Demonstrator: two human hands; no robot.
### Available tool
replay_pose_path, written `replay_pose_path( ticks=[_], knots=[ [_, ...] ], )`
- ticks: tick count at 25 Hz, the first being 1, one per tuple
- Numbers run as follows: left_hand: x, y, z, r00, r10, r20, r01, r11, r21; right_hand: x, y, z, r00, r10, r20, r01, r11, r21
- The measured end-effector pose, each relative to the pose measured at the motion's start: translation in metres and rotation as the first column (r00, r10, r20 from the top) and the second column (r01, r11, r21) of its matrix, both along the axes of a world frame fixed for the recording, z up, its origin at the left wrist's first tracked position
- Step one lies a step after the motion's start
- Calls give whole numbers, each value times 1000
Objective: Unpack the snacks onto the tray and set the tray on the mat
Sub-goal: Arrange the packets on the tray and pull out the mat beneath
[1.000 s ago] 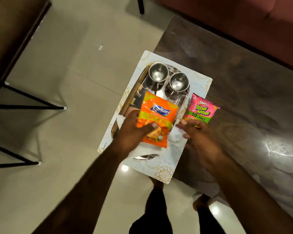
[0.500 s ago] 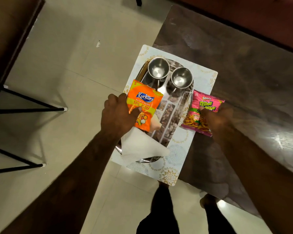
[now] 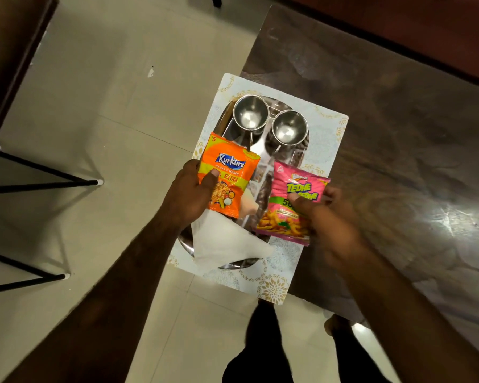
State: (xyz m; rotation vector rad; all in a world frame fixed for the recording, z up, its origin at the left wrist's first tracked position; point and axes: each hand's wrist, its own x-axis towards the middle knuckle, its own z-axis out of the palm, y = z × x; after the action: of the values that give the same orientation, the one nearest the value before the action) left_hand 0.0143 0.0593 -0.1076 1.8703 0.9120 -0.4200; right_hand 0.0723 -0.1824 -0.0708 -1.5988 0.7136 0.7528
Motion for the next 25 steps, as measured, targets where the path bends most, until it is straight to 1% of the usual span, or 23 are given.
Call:
replay_pose_path(
  ticks=[4, 6, 8, 9, 11, 12, 13, 14, 16, 17, 18, 20, 22, 25],
  knots=[
    [-3, 7, -4, 1000, 22, 19, -21, 998, -59, 5, 37, -16, 999, 38, 9, -37, 997, -72],
    [-3, 10, -5, 999, 26, 19, -24, 997, -74, 11, 37, -23, 998, 56, 28, -53, 993, -102],
    [-3, 11, -7, 1000, 13, 11, -12, 997, -81, 14, 26, -32, 996, 93, -15, -94, 987, -130],
    [-4, 11, -9, 1000, 9, 11, -8, 996, -92, 15, 21, -36, 991, 108, -80, -116, 988, -101],
    [-7, 14, -11, 999, 41, 35, -36, 991, -130, 15, 19, -43, 968, 144, -205, -137, 989, 49],
    [-9, 17, -13, 996, 65, 52, -58, 990, -130, 16, 21, -46, 964, 143, -226, -123, 987, 104],
    [-9, 21, -14, 994, 85, 65, -79, 993, -88, 16, 23, -50, 965, 134, -225, -107, 986, 130],
    [-9, 26, -17, 992, 102, 70, -102, 995, -8, 17, 25, -54, 968, 126, -218, -97, 985, 141],
    [-8, 36, -26, 990, 140, 18, -141, 980, 142, 16, 26, -58, 970, 116, -215, -83, 984, 159],
    [-6, 38, -29, 989, 139, -45, -130, 978, 164, 16, 26, -59, 969, 110, -221, -72, 983, 170],
    [-5, 39, -33, 988, 113, -109, -97, 985, 145, 16, 25, -59, 969, 101, -227, -58, 980, 188],
    [-4, 38, -39, 985, 53, -162, -39, 995, 89, 18, 24, -59, 968, 87, -236, -28, 970, 242],
    [-2, 39, -40, 988, 46, -149, -29, 993, 114, 20, 23, -61, 967, 79, -241, -9, 961, 278],
    [-2, 41, -42, 995, 17, -100, 1, 985, 173, 20, 20, -63, 965, 76, -250, 0, 957, 291]
  ],
)
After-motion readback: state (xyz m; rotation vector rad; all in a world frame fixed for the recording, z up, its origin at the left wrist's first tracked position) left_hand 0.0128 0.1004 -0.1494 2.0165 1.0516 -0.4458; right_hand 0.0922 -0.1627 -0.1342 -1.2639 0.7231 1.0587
